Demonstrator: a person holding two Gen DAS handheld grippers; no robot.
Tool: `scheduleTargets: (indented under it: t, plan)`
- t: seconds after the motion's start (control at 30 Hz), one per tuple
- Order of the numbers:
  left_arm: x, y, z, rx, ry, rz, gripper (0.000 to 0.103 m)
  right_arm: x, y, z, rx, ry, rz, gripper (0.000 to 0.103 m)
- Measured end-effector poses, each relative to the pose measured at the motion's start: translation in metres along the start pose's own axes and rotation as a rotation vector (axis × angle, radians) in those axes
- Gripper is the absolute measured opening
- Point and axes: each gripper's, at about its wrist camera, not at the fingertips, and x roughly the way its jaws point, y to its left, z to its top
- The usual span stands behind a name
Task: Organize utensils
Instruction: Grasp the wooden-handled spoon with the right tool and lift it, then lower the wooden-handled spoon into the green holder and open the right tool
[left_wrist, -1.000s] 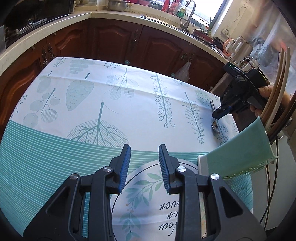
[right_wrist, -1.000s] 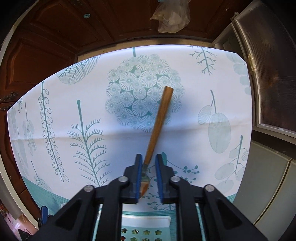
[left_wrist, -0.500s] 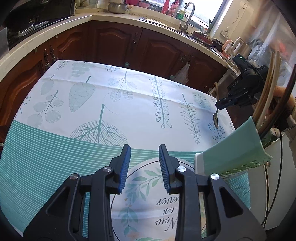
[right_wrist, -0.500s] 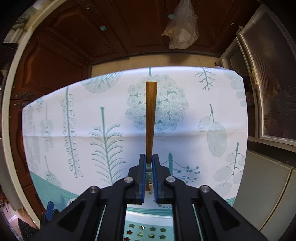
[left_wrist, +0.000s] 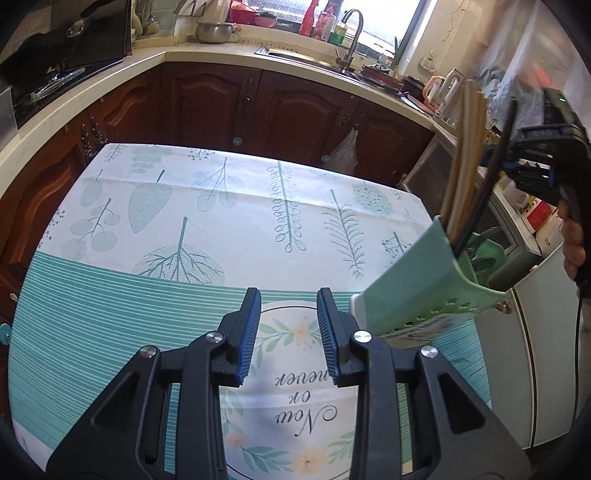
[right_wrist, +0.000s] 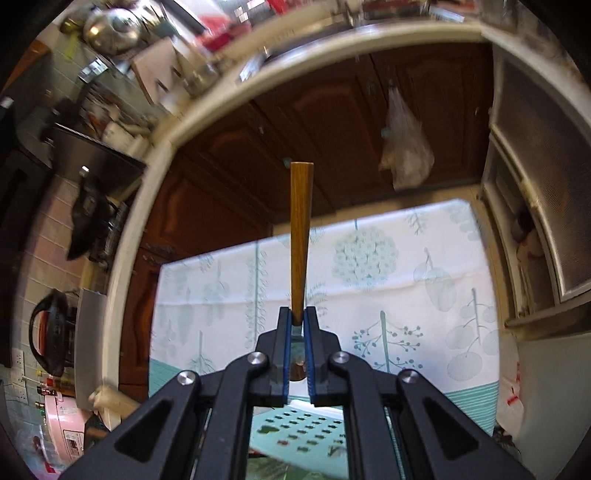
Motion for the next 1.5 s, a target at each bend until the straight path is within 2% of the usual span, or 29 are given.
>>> scheduleTargets:
  t: [0.1,0.2,0.3,0.47,0.57,0.7,0.8,0.9,1.0,1.2,1.33,1.43,1.5]
  plan:
    - [-0.015,-0.009,0.000,0.005,-0.019,-0.008,0.028,-0.045,0.006,-0.019,-0.047,-0.126,0.008,0.006]
    - [-0.030,-0.024,0.002,0.019,-0.033,-0.004,0.028,-0.078,0.008,-0.043,-0.085,-0.202,0.015,0.006]
    - [-0.046,-0.043,0.002,0.047,-0.058,-0.013,0.028,-0.098,0.016,-0.074,-0.172,-0.277,-0.035,0.006]
    - [-0.066,-0.069,-0.002,0.096,-0.088,-0.028,0.028,-0.095,0.025,-0.122,-0.317,-0.364,-0.076,0.006]
    - [-0.074,-0.079,-0.006,0.107,-0.092,-0.028,0.028,-0.081,0.032,-0.148,-0.395,-0.414,-0.138,0.006]
    - [-0.086,-0.083,-0.012,0.122,-0.103,-0.011,0.028,-0.052,0.028,-0.164,-0.448,-0.378,-0.157,0.006]
    - [-0.093,-0.081,-0.017,0.117,-0.104,0.000,0.028,-0.033,0.022,-0.177,-0.481,-0.292,-0.213,0.007]
    - [-0.097,-0.076,-0.020,0.096,-0.093,-0.002,0.028,-0.031,0.019,-0.187,-0.483,-0.272,-0.258,0.007]
    - [-0.099,-0.074,-0.026,0.082,-0.083,-0.011,0.028,-0.046,0.013,-0.197,-0.436,-0.296,-0.200,0.007]
    - [-0.108,-0.079,-0.048,0.064,-0.063,-0.026,0.028,-0.070,0.001,-0.225,-0.324,-0.338,-0.149,0.008]
    - [-0.112,-0.081,-0.064,0.052,-0.058,-0.047,0.028,-0.066,-0.011,-0.241,-0.278,-0.320,-0.168,0.008]
    - [-0.112,-0.081,-0.074,0.043,-0.040,-0.060,0.028,-0.058,-0.019,-0.238,-0.240,-0.301,-0.198,0.008]
    - [-0.109,-0.078,-0.079,0.033,-0.026,-0.058,0.028,-0.056,-0.027,-0.234,-0.195,-0.308,-0.183,0.008]
